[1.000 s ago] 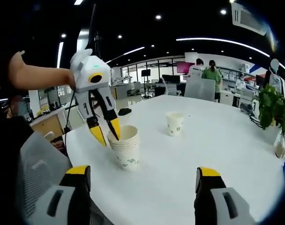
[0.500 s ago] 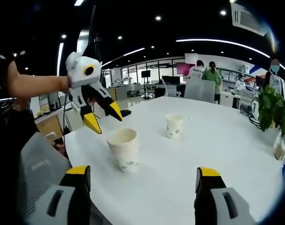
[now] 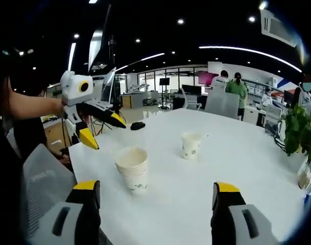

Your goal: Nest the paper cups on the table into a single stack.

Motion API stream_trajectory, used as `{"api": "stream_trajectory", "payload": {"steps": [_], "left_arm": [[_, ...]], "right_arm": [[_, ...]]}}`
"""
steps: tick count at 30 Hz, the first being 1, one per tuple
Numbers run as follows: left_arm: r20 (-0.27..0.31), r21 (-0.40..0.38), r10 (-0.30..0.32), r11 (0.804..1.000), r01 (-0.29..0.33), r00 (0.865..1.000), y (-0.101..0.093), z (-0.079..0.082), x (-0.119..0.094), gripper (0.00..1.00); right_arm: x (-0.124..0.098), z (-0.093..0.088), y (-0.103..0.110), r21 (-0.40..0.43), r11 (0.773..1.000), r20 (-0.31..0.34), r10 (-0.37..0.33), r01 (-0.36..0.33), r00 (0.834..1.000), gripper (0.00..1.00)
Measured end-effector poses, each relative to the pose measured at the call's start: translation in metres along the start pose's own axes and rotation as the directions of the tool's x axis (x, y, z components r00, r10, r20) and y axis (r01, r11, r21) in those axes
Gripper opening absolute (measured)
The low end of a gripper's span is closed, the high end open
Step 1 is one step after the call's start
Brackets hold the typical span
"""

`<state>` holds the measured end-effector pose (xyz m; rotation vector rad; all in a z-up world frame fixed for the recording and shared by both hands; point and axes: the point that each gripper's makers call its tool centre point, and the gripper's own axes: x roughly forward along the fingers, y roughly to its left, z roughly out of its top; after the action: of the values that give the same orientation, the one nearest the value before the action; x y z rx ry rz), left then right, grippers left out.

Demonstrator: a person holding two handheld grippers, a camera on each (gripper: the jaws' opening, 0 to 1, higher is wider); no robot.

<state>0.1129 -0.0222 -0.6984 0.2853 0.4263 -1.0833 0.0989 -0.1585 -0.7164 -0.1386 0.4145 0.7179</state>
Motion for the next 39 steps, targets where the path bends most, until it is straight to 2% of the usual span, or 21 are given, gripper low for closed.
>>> {"api": "stream_trajectory", "payload": {"steps": [8,16,20,28,39], "left_arm": [[0.031,-0.054,0.091,0.994,-0.09,0.995,0.001,-0.011,-0.017,0.71],[0.059,-0.096,0.155,0.984,-0.149,0.986,-0.005,-0.018,-0.024,0.81],[0.069,-0.116,0.177,0.979,-0.168,0.982,-0.006,-0.023,-0.027,0.85],[0.067,-0.122,0.206,0.973,-0.197,0.976,-0.012,-0.033,-0.031,0.89],[0.049,-0.112,0.226,0.969,-0.22,0.973,-0.018,-0.047,-0.03,0.91]], "right_arm": [[0.011,0.018,-0.009,-0.033,0.999,-0.004,0.024,-0.024,1.0,0.89],[0.024,0.032,-0.015,-0.076,0.995,-0.011,0.06,-0.061,0.998,0.88],[0.03,0.039,-0.015,-0.108,0.991,-0.018,0.079,-0.081,0.997,0.87],[0.044,0.051,-0.028,-0.15,0.983,-0.029,0.099,-0.102,0.995,0.87],[0.072,0.057,-0.05,-0.229,0.963,-0.096,0.121,-0.14,0.988,0.85]]}}
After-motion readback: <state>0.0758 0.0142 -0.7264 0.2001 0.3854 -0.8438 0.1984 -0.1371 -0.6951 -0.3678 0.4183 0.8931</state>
